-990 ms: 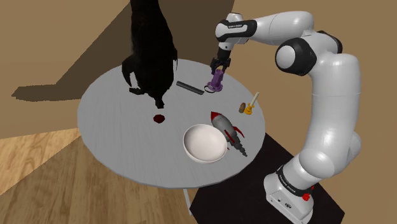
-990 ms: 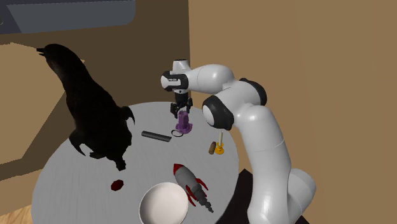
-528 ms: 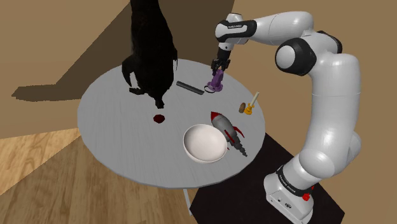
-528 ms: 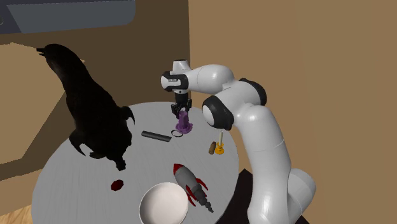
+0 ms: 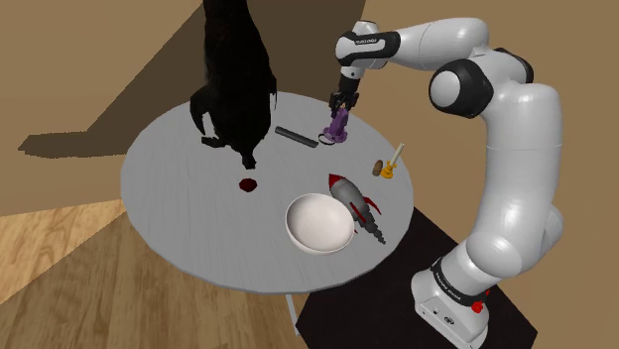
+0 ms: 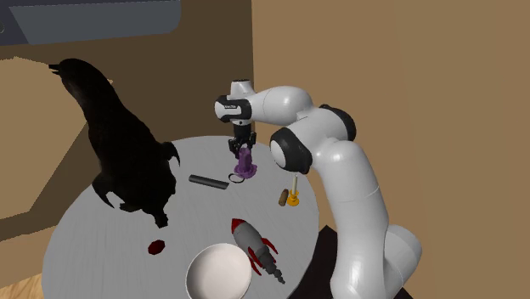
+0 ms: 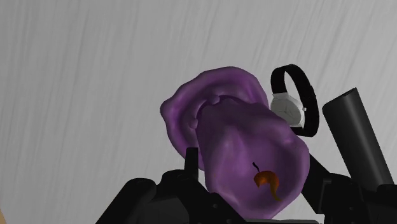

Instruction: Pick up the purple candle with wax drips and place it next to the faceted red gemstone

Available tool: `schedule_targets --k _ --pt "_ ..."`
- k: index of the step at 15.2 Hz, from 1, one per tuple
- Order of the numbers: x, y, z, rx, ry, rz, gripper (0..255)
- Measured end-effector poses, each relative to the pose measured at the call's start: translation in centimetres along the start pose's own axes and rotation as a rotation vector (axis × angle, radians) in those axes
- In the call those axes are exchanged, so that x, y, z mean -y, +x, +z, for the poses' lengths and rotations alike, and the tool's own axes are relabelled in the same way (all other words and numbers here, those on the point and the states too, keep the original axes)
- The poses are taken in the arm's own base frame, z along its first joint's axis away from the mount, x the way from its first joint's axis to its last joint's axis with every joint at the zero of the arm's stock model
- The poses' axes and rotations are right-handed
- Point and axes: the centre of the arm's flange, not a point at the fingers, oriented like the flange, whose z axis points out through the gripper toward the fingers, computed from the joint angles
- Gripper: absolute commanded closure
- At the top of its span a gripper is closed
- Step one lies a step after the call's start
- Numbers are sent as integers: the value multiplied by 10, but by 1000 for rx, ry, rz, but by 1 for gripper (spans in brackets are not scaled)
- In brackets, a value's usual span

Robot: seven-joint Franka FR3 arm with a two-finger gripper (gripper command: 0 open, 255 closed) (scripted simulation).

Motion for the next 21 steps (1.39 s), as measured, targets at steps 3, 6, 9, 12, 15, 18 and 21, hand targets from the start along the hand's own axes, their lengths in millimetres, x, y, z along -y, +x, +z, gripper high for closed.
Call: schedule_targets --k 3,6,9,12,15,18,21 --pt "0 -1 -5 0 0 0 255" --pt "1 -2 -20 0 0 0 255" --pt "2 -3 -36 0 0 0 255" --pt "4 -4 -53 0 0 0 255" --pt "5 -4 -69 0 0 0 255" --pt "8 -6 -85 0 0 0 255" --pt "9 -7 -100 0 0 0 255"
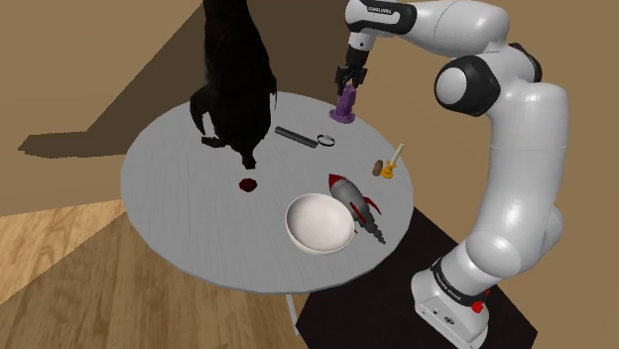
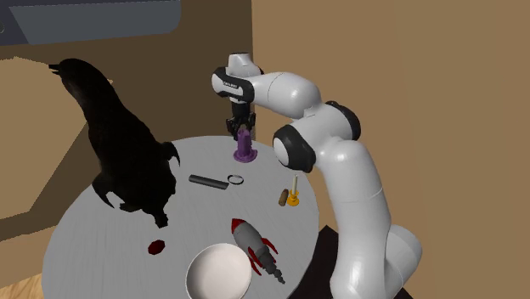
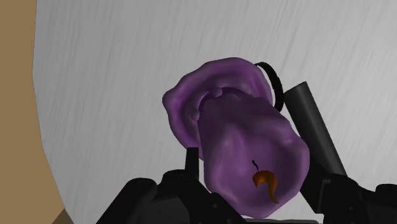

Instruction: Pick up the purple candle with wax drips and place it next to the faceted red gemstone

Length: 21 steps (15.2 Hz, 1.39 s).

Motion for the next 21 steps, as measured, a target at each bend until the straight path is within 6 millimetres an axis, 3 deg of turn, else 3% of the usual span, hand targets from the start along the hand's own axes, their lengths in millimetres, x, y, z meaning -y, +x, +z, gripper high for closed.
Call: schedule_targets --k 3,5,21 --pt "1 -1 -14 0 0 0 255" --pt "17 -4 -23 0 0 0 255" --pt "214 -52 -70 0 0 -2 255"
